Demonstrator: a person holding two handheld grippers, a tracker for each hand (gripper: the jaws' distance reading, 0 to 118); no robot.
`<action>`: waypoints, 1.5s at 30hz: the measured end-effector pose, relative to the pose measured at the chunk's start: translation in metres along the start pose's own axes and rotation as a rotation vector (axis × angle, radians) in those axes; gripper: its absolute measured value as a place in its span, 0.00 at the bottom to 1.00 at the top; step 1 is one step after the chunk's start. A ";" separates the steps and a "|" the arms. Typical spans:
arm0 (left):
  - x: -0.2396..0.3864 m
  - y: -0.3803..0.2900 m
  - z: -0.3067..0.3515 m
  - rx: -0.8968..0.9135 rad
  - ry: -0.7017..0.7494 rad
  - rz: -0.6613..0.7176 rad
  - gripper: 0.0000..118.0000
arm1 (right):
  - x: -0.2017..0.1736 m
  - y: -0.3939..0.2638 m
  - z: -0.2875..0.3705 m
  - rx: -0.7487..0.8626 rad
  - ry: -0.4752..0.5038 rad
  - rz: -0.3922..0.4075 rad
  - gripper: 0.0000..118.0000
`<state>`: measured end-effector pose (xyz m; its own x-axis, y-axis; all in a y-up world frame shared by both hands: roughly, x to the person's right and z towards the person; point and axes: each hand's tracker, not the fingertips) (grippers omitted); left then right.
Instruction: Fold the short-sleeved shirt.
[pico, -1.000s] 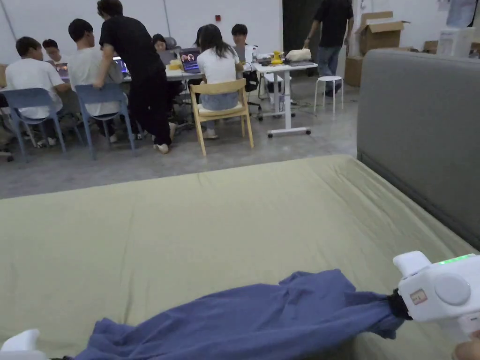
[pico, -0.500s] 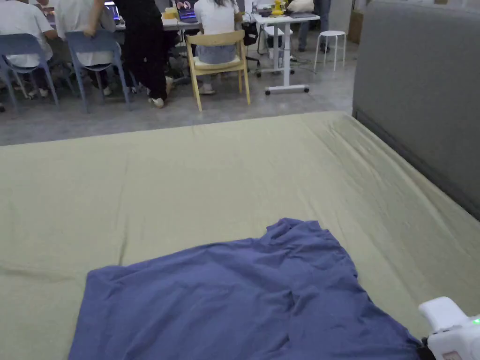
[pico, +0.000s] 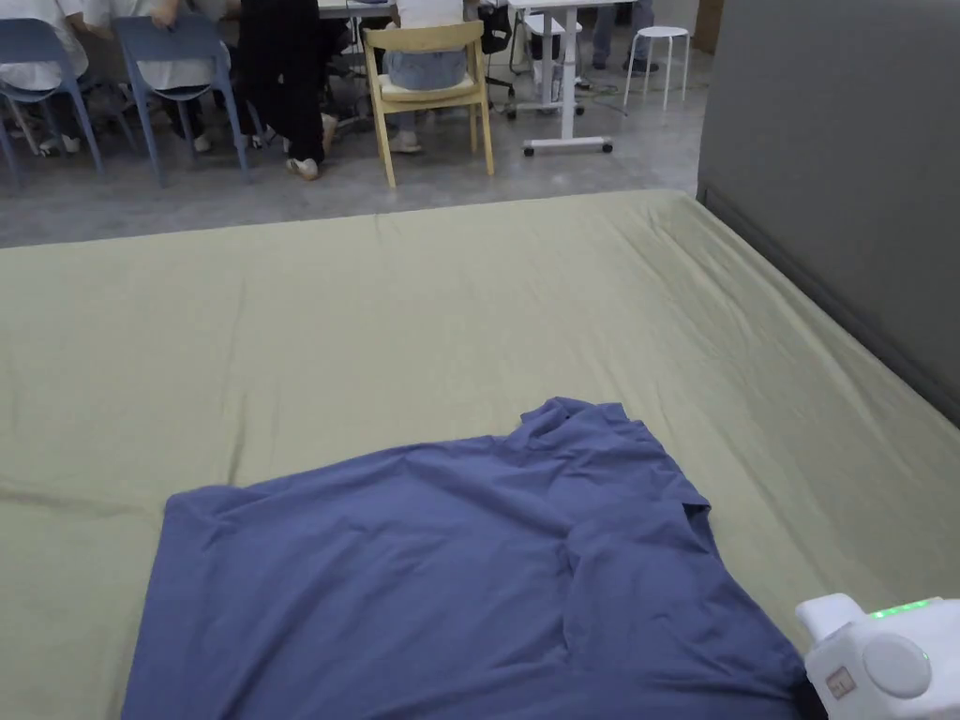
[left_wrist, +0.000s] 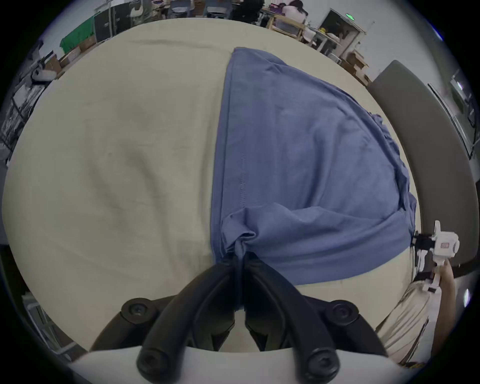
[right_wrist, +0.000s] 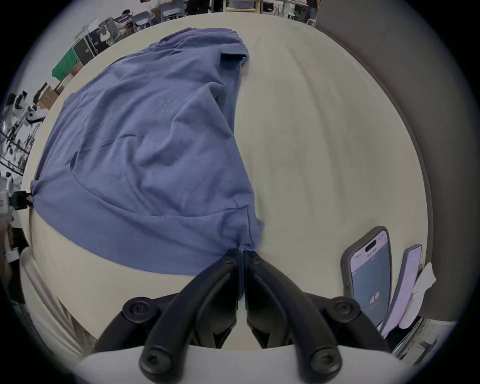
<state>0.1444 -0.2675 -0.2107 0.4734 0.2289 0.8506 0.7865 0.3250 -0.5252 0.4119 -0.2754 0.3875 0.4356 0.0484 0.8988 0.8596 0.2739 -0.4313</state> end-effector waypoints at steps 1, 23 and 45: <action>0.003 0.002 0.006 0.001 0.010 0.023 0.42 | 0.001 0.004 0.005 -0.011 0.002 -0.005 0.48; 0.011 -0.032 0.018 0.185 0.166 0.029 1.00 | -0.094 -0.031 0.120 0.363 0.312 -0.089 0.02; 0.023 -0.013 0.033 0.203 -0.092 0.157 0.00 | 0.010 -0.007 0.025 0.134 0.146 -0.314 0.96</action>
<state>0.1317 -0.2361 -0.1849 0.5378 0.3705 0.7573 0.6060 0.4545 -0.6528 0.4038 -0.2527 0.4009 0.1981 -0.1926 0.9611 0.9189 0.3777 -0.1137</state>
